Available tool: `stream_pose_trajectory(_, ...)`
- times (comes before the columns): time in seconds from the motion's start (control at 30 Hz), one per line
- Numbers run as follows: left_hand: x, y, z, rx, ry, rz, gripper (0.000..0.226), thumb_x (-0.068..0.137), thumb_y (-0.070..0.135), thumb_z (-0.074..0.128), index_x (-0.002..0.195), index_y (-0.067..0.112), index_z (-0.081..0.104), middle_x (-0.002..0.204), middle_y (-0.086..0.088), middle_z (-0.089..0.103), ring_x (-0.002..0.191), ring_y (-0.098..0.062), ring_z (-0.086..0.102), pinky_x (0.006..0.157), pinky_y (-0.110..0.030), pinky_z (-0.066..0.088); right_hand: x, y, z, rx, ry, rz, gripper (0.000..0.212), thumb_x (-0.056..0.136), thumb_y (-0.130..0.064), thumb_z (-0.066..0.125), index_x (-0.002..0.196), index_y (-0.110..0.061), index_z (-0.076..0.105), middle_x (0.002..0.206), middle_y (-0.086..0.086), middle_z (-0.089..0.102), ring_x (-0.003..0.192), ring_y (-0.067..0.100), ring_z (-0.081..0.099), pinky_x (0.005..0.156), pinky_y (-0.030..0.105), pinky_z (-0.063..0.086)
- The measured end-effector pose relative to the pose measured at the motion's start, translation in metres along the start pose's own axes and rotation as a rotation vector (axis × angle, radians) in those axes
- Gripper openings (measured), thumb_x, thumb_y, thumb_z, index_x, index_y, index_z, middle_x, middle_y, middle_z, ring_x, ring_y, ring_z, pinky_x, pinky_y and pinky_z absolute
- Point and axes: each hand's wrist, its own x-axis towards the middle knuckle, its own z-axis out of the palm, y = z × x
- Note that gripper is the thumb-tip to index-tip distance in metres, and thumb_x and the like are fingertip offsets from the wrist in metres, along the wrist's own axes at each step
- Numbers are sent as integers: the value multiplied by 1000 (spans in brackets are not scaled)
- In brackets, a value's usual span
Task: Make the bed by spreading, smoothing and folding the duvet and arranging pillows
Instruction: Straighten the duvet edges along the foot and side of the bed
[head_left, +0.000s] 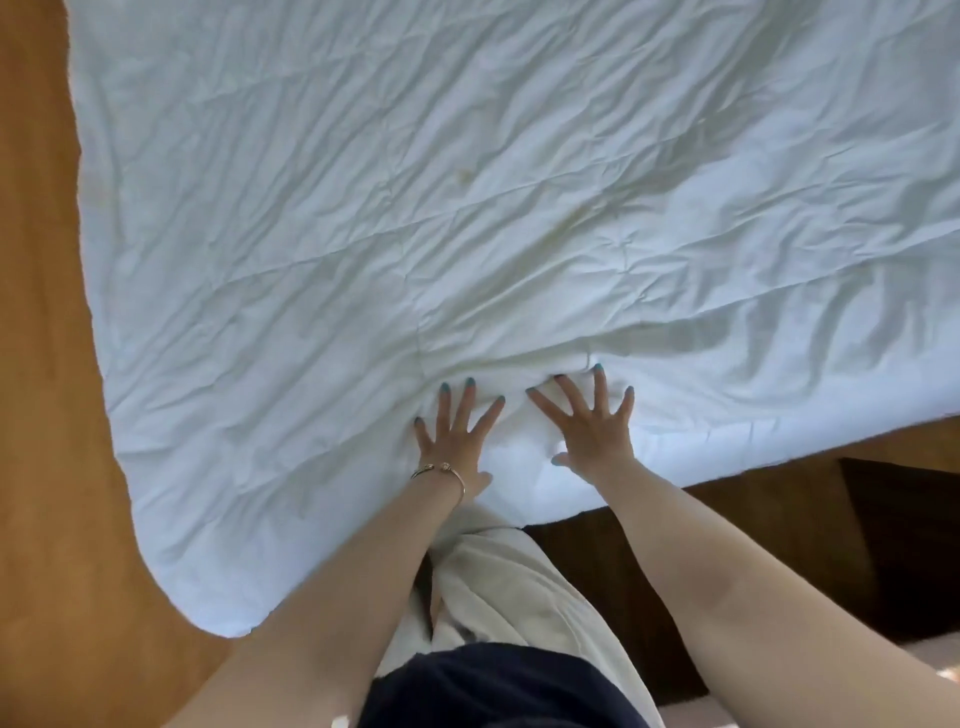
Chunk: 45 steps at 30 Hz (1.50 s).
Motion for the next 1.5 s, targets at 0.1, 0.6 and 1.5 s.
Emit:
stream_pose_trajectory(0.1,23,4,-5,0,-25,-90,105,87,25,63,142,47,-24,149,7,-42,138,-28,-37,110,-67,-1,18,9,-8,11,2,-46,100,90,-29,62,143,-53,-20,159,-8,-10,144,43,-13,108,65,22)
stream_pose_trajectory(0.6,-25,20,21,-389,-237,82,49,88,5,51,132,25,56,134,1,56,124,-19,51,104,-26,38,-51,47,15,143,-320,-118,79,86,0,50,142,-50,28,134,-8,46,122,21,44,92,32,43)
stream_pose_trajectory(1.5,-6,24,-36,-326,-298,-88,20,92,17,35,81,7,47,81,-17,45,70,-20,44,60,-27,34,-46,21,-55,739,-374,290,54,88,-8,37,138,-28,43,136,0,48,104,19,53,85,26,44)
